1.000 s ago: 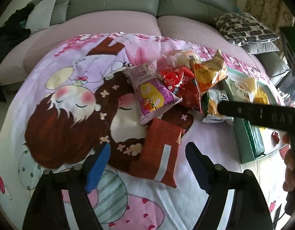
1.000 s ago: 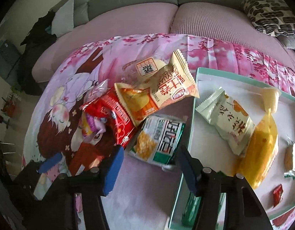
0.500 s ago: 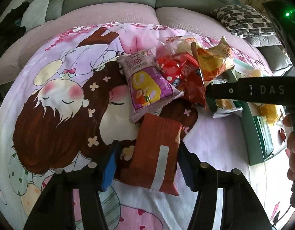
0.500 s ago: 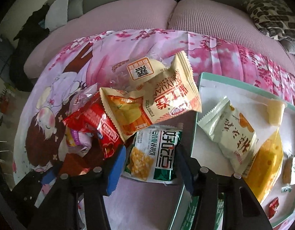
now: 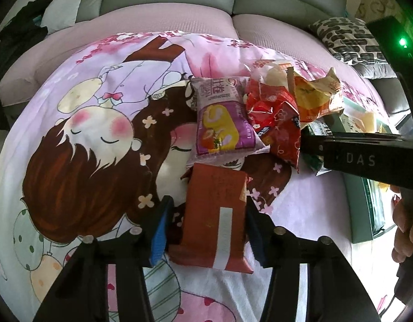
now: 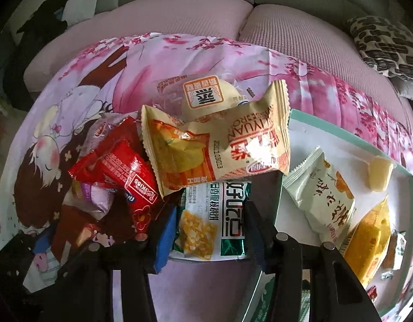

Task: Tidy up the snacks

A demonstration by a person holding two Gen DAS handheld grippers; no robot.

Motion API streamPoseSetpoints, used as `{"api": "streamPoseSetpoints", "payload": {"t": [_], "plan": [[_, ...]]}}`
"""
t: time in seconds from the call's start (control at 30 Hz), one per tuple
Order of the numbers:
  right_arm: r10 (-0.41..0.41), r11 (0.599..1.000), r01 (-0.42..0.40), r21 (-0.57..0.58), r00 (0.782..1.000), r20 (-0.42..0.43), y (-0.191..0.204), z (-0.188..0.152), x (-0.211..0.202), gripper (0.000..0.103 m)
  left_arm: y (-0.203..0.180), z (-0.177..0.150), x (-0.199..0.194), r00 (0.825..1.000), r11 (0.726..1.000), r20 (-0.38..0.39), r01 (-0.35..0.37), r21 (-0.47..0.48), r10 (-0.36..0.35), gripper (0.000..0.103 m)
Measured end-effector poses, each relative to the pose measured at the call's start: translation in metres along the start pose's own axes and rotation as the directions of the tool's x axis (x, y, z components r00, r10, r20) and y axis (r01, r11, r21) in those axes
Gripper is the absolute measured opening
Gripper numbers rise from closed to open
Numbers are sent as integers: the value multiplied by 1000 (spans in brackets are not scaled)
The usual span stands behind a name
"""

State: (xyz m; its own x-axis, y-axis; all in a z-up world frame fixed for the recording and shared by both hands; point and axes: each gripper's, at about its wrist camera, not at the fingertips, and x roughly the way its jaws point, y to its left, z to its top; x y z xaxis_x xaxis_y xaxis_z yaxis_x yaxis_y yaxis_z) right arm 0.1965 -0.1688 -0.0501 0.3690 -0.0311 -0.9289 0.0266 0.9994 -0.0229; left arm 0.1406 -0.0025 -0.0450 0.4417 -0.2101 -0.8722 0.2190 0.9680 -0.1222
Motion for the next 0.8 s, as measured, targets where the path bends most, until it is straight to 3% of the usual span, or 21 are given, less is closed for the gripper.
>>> {"api": "streamPoseSetpoints", "payload": {"t": [0.23, 0.8], "plan": [[22, 1000, -22, -6, 1000, -4, 3, -12, -8, 50, 2, -5, -4, 1000, 1000, 5, -9, -12, 9, 44], [151, 988, -152, 41, 988, 26, -11, -35, -65, 50, 4, -17, -32, 1000, 997, 13, -11, -73, 12, 43]]}}
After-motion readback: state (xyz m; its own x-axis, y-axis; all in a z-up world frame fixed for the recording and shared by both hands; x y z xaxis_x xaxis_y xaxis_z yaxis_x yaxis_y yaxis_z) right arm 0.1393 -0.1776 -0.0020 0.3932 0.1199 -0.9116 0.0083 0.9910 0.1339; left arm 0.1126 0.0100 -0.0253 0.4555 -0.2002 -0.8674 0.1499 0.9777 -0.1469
